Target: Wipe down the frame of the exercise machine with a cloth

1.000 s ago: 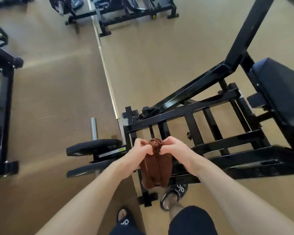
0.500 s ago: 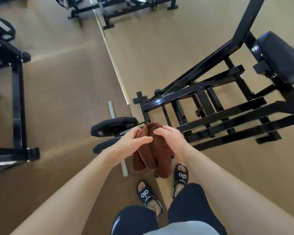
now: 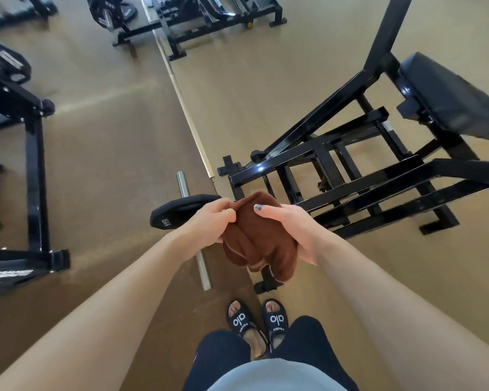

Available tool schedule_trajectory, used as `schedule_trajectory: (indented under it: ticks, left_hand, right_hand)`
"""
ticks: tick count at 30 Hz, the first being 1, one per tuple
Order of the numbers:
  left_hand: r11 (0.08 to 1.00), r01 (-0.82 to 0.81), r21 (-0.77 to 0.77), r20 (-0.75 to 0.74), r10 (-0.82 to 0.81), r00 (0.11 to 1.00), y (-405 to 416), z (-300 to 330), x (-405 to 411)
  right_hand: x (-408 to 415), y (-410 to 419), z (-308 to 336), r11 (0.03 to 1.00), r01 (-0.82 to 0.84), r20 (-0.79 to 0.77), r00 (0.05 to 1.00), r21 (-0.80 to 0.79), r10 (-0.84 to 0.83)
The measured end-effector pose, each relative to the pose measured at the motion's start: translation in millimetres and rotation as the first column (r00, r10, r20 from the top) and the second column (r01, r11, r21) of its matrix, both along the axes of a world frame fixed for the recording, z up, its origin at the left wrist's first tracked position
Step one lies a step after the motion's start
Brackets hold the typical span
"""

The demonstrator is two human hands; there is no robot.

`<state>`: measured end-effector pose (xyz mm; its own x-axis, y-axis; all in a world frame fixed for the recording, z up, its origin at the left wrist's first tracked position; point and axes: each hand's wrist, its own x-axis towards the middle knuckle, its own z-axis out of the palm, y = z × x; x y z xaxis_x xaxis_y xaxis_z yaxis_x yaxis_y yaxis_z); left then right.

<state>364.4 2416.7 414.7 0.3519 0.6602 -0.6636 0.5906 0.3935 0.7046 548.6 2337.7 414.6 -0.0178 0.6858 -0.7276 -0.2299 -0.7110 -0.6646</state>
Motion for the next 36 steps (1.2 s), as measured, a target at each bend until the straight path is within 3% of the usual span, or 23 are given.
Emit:
schedule_trajectory:
  ticks: [3,6,10,12,16,18,20,22,23,27,30,36]
  left_hand:
    - [0.977,0.145,0.157,-0.078,-0.134,0.988,3,8,-3]
    - [0.877,0.31,0.367,-0.224,-0.24,0.945,14,13,-20]
    - [0.903,0.232,0.36,-0.177,-0.178,0.968,34,14,-53]
    - [0.885,0.268,0.382,-0.199,-0.205,0.958,47,11,-75]
    - [0.764,0.458,0.454,-0.426,-0.265,0.865,81,-1,-133]
    - [0.765,0.47,0.441,-0.5,-0.225,0.836,97,-9,-165]
    - [0.882,0.274,0.384,-0.36,-0.13,0.924,116,-12,-194]
    - [0.984,-0.018,0.175,-0.122,0.04,0.992,136,-5,-215]
    - [0.996,-0.078,0.053,-0.047,0.08,0.996,147,2,-223]
    - [0.945,0.032,-0.326,0.193,0.033,0.981,177,22,-244]
    - [0.926,0.137,-0.353,0.254,-0.046,0.966,190,23,-250]
    - [0.969,0.127,-0.211,0.225,-0.078,0.971,208,22,-237]
  right_hand:
    - [-1,7,8,1.0,-0.008,0.044,0.999,0.014,0.007]
    - [-11,18,17,0.999,-0.037,0.062,0.997,0.025,0.036]
    - [-39,40,21,0.996,-0.07,0.072,0.995,0.054,0.066]
    - [-61,55,20,0.995,-0.078,0.081,0.994,0.058,0.073]
    - [-116,90,16,0.998,0.001,0.073,0.997,0.067,-0.006]
    - [-147,107,16,0.995,0.092,0.001,0.996,0.049,-0.092]
    - [-179,122,18,0.986,0.163,-0.074,0.984,0.025,-0.161]
    - [-210,137,19,0.975,0.221,-0.075,0.973,0.008,-0.22]
    - [-224,143,19,0.966,0.259,-0.064,0.964,-0.003,-0.259]
    - [-275,158,21,0.922,0.388,-0.058,0.92,-0.01,-0.388]
    - [-293,159,20,0.916,0.399,-0.063,0.916,0.044,-0.396]
    - [-287,161,18,0.893,0.439,-0.063,0.898,0.096,-0.435]
